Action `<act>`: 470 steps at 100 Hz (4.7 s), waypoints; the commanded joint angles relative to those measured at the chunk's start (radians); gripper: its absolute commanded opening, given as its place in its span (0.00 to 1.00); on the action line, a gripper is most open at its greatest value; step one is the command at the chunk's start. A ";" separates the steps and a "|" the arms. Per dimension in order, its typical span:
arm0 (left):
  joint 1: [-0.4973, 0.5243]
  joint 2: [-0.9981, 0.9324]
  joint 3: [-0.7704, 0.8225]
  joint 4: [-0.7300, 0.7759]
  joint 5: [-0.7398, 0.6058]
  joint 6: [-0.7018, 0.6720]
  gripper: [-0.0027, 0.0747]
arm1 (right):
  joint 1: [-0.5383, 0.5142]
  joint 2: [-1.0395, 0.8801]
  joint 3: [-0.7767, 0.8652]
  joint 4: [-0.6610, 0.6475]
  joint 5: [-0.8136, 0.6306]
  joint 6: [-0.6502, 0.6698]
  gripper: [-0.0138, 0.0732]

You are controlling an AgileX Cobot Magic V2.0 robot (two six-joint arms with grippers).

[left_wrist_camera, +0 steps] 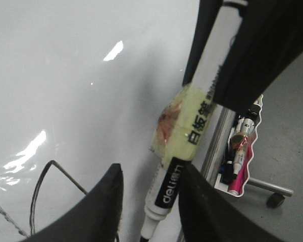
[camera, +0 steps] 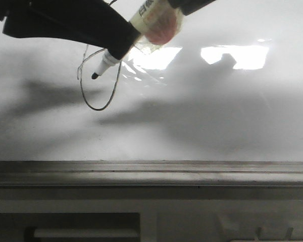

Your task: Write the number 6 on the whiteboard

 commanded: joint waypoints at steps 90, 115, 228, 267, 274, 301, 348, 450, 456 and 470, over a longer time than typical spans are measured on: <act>-0.010 -0.013 -0.035 -0.034 -0.012 0.022 0.23 | 0.000 0.006 -0.082 0.092 0.007 -0.041 0.13; -0.008 -0.015 -0.035 -0.031 -0.029 0.019 0.01 | -0.007 0.006 -0.082 0.092 -0.008 -0.041 0.61; 0.092 -0.112 0.174 -0.425 -0.508 -0.243 0.01 | -0.294 -0.137 0.062 0.058 0.119 -0.030 0.67; 0.092 -0.113 0.174 -0.421 -0.531 -0.243 0.46 | -0.294 -0.137 0.062 0.058 0.117 -0.030 0.67; 0.092 -0.119 0.174 -0.421 -0.535 -0.243 0.58 | -0.294 -0.137 0.062 0.058 0.117 -0.030 0.67; 0.092 -0.247 0.174 -0.377 -0.524 -0.178 0.67 | -0.294 -0.160 0.062 0.044 0.104 -0.030 0.67; 0.092 -0.655 0.323 -0.375 -0.507 -0.006 0.31 | -0.294 -0.489 0.299 0.052 -0.292 -0.030 0.15; 0.092 -1.039 0.535 -0.360 -0.478 -0.003 0.01 | -0.294 -1.031 0.759 0.054 -0.699 -0.047 0.08; 0.092 -1.039 0.535 -0.360 -0.478 -0.003 0.01 | -0.294 -1.031 0.759 0.054 -0.699 -0.047 0.08; 0.092 -1.039 0.535 -0.360 -0.478 -0.003 0.01 | -0.294 -1.031 0.759 0.054 -0.699 -0.047 0.08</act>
